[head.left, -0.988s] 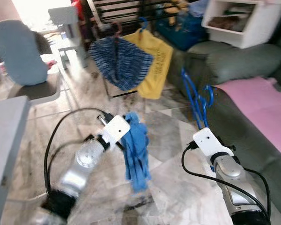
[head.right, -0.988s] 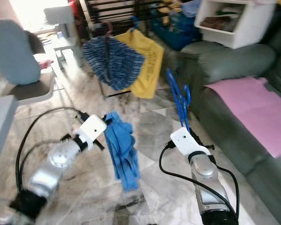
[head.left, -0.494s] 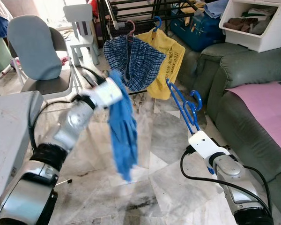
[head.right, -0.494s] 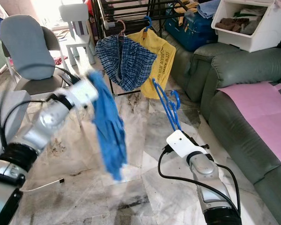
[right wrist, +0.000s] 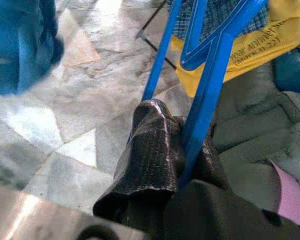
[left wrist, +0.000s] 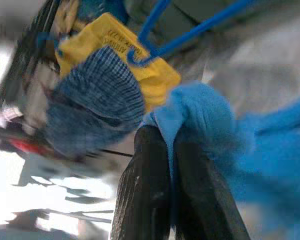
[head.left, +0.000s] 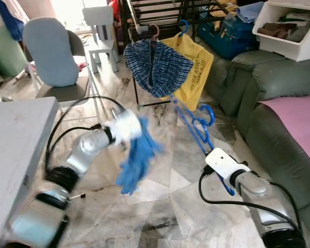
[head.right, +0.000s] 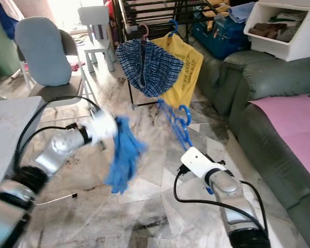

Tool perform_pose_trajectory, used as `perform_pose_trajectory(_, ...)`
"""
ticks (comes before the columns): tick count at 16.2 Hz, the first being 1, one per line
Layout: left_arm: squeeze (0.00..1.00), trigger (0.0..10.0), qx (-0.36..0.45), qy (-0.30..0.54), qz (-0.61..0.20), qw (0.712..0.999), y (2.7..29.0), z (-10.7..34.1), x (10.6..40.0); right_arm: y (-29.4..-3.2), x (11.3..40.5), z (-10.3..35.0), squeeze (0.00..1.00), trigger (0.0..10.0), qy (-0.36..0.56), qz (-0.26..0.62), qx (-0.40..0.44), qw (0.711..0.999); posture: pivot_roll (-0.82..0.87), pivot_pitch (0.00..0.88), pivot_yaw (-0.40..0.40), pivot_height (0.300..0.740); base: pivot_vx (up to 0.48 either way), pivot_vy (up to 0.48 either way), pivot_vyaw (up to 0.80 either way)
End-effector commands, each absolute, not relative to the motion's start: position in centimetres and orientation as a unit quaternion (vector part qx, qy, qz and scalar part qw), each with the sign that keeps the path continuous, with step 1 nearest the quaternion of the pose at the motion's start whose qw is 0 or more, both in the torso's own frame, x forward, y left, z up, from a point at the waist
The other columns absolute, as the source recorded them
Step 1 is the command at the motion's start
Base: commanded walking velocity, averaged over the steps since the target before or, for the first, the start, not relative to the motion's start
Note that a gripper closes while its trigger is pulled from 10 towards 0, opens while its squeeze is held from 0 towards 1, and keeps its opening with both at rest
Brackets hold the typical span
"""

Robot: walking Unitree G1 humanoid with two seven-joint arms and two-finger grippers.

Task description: Hang hanger

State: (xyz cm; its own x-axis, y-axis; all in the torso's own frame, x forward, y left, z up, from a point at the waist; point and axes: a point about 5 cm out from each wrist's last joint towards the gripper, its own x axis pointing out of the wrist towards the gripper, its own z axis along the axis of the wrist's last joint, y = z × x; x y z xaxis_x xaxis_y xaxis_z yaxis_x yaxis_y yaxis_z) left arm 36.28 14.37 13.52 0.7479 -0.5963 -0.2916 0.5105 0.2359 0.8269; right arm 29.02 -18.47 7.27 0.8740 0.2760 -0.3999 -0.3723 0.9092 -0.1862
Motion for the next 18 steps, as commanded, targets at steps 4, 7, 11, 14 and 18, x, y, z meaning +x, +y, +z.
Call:
perform_pose_trajectory(4, 0.00, 10.0, 0.546, -0.135, -0.301, 0.771, 14.4, 18.5, 37.9, -17.7, 28.7, 7.7, 0.00, 10.0, 0.186, 0.214, -0.129, 0.950, -0.12, 0.000, 0.073, 0.740, 0.000, 0.000, 0.00)
perform_pose_trajectory(7, 0.00, 10.0, 0.582, -0.155, -0.275, 0.749, 15.0, 19.8, 38.6, -19.5, 28.5, 10.0, 0.00, 10.0, 0.165, 0.288, -0.147, 0.932, -0.13, 0.000, 0.080, 0.740, 0.000, 0.000, 0.00)
perform_pose_trajectory(11, 0.00, 10.0, 0.602, -0.117, -0.284, 0.737, 15.3, 18.5, 38.8, -22.2, 29.1, 11.8, 0.00, 10.0, 0.164, 0.289, -0.183, 0.925, -0.15, 0.000, 0.079, 0.740, 0.000, 0.000, 0.00)
perform_pose_trajectory(14, 0.00, 10.0, 0.598, -0.081, -0.284, 0.745, 15.7, 17.7, 38.9, -22.7, 28.3, 12.7, 0.00, 10.0, 0.173, 0.338, -0.189, 0.906, -0.15, 0.000, 0.080, 0.740, 0.000, 0.000, 0.00)
perform_pose_trajectory(18, 0.00, 10.0, 0.580, -0.003, -0.273, 0.767, 16.6, 16.4, 39.2, -23.0, 25.7, 11.8, 0.00, 10.0, 0.240, 0.430, -0.193, 0.849, -0.16, 0.000, 0.084, 0.740, 0.000, 0.000, 0.00)
